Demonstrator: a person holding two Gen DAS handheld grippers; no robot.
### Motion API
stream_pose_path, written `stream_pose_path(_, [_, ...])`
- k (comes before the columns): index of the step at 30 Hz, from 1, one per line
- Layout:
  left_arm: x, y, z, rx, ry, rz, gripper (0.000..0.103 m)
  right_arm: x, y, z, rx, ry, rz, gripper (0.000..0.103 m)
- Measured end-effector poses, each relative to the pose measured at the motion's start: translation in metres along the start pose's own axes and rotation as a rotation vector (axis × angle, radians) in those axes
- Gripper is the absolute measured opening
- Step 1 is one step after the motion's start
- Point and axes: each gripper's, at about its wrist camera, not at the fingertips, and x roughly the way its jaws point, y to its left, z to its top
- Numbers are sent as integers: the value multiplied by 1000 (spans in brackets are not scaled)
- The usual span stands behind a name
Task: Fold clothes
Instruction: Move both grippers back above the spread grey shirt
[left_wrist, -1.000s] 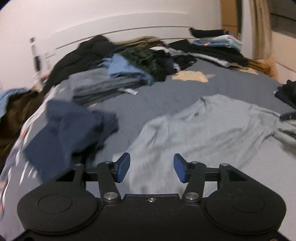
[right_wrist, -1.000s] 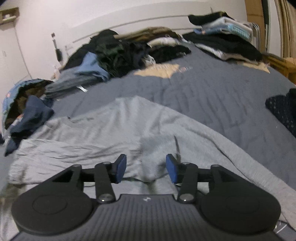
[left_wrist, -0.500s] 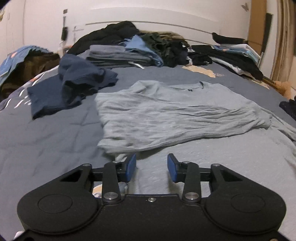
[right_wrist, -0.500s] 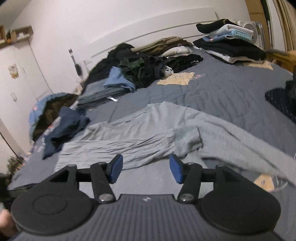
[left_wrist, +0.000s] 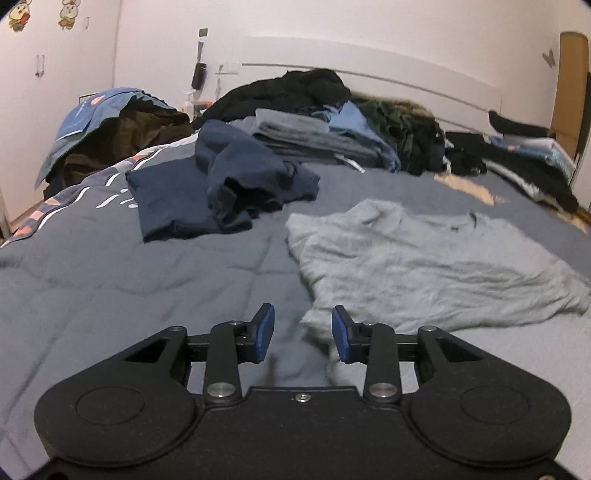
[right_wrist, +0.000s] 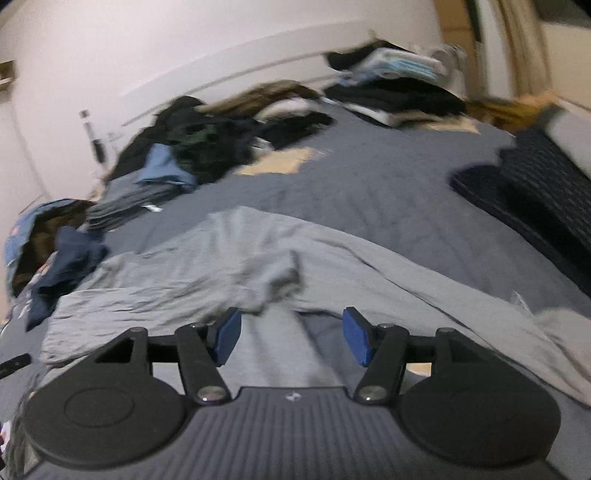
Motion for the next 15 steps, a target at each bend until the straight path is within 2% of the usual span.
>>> stream_pose_path(2, [-1,-10,0,9,-8,-14,41,-2,-17,-4,46,-2,-42,60])
stream_pose_path(5, [-2,-29,-1,67,-18,-51,43,-9,-45,-13,88,-15,-147,60])
stream_pose_path(7, [-3,-43,-6,124,-27,-75,43,-17,-62,-17,63,-16,-244,60])
stream_pose_path(9, [-2,-53,-9,141,-16,-88,43,-32,-82,-19,24,-40,-303,60])
stream_pose_path(12, [-5,-63,-14,159,-12,-102,43,-57,-124,-24,104,-45,-350,60])
stream_pose_path(15, [-10,-72,-14,152,-18,-112,43,-70,-147,-31,164,-45,-369,60])
